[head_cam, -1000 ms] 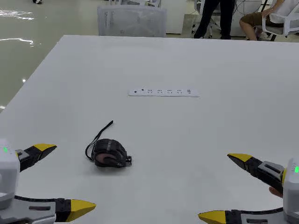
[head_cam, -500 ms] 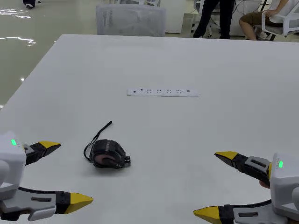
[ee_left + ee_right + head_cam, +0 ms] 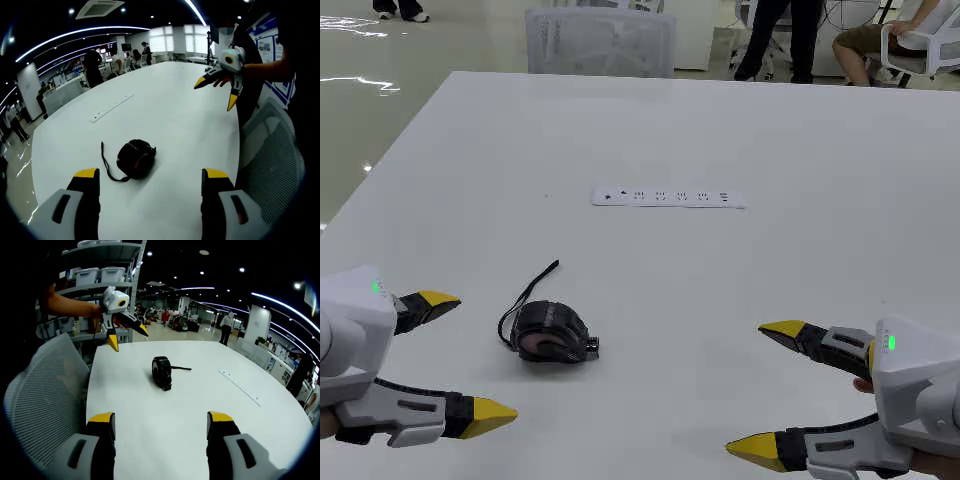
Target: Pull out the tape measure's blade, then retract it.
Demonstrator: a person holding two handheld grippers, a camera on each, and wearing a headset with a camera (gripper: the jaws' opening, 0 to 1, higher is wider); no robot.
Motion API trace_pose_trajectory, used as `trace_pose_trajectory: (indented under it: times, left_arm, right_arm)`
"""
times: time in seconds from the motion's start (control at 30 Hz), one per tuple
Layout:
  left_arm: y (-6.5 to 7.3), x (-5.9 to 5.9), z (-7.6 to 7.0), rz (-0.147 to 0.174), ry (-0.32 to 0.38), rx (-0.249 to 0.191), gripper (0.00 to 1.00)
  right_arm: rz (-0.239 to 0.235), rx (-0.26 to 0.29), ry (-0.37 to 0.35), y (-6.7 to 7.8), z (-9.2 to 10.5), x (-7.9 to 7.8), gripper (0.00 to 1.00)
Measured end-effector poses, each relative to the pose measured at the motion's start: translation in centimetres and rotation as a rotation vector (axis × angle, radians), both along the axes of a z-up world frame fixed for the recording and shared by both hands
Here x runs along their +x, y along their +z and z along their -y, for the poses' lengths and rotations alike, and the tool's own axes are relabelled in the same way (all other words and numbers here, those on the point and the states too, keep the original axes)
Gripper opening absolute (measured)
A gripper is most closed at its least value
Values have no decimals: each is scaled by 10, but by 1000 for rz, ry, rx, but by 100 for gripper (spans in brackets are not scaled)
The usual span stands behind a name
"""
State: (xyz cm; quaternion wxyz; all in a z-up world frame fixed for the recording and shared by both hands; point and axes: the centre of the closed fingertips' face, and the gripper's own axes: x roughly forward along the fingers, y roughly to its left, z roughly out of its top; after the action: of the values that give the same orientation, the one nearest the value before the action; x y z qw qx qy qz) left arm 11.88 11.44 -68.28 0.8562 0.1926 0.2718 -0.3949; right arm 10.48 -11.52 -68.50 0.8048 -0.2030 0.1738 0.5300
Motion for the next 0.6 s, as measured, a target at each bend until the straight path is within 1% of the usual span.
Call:
trace_pose_trajectory:
  times: [0.1,0.33,0.6]
  left_arm:
    - [-3,6,0,-1,-10,10,80]
    - [-8,13,5,-10,-32,24,79]
    - [-18,23,7,-23,-63,56,78]
  right_arm:
    - [3,-6,17,-2,-2,4,75]
    - [0,-17,46,-5,-6,12,74]
    - [2,-34,97,-13,-14,22,71]
